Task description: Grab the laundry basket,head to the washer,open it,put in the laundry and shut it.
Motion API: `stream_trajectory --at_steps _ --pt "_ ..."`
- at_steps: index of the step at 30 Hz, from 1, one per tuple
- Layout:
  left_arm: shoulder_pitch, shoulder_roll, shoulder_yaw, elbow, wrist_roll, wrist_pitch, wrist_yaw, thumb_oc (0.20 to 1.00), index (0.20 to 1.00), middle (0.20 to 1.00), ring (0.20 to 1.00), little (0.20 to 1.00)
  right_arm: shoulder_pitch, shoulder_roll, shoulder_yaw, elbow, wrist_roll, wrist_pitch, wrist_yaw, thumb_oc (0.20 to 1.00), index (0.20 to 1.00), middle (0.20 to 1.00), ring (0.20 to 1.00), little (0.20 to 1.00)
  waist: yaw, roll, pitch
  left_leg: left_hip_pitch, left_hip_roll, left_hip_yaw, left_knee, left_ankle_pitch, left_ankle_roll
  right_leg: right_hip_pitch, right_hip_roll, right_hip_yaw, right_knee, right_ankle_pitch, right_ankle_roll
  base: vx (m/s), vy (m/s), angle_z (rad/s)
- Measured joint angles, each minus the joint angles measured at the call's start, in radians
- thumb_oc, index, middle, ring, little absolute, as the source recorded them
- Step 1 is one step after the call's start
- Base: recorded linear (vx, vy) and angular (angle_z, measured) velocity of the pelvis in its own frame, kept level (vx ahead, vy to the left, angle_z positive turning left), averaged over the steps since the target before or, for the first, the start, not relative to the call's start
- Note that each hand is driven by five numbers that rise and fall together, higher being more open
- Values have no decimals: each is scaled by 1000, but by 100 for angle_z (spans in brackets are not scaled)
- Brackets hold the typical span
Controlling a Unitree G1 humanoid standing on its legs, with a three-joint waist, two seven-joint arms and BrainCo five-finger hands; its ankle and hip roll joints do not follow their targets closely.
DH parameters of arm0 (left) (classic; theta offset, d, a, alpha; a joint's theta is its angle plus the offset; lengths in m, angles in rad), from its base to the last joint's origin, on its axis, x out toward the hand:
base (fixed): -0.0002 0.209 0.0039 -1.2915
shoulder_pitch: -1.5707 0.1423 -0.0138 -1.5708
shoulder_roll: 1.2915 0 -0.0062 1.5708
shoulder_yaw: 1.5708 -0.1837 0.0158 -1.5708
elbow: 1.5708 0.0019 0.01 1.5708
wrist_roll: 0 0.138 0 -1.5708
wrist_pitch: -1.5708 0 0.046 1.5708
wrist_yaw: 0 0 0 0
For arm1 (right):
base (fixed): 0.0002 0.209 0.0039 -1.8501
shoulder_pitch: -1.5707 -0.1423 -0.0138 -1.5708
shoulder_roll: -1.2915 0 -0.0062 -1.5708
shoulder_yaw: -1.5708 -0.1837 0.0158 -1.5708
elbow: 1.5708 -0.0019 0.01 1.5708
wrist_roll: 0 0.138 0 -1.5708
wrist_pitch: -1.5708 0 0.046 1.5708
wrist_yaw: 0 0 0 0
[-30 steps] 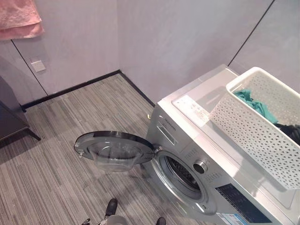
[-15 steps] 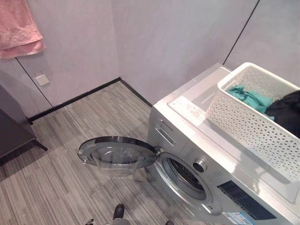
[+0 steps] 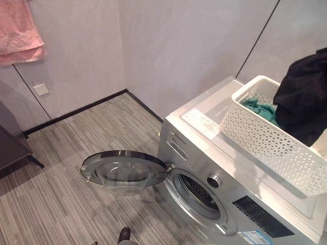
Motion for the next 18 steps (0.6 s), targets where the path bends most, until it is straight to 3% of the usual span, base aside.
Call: stream_trajectory --at_steps 5,11,18 --pt "-5 -9 -8 -2 27 0 33 1000 1000 1000 1000 1000 -17 0 -25 -89 -46 1 -114 200 200 200 200 200 -4 3 -11 6 -6 10 0 -3 5 0 -7 10 0 1 2 2 47 -5" --pt "-31 9 -123 -54 80 1 60 1000 1000 1000 1000 1000 -15 2 -68 -122 -113 -13 -232 200 200 200 200 200 -1 10 -18 12 -17 12 0 -4 8 1 -17 16 0 5 7 -23 65 -2" --pt "-67 -6 -201 -135 148 -3 63 1000 1000 1000 1000 1000 32 2 -116 -166 -227 -10 -283 200 200 200 200 200 -13 16 -21 15 -35 13 -1 -6 22 4 -36 18 0 6 15 -1 68 0"
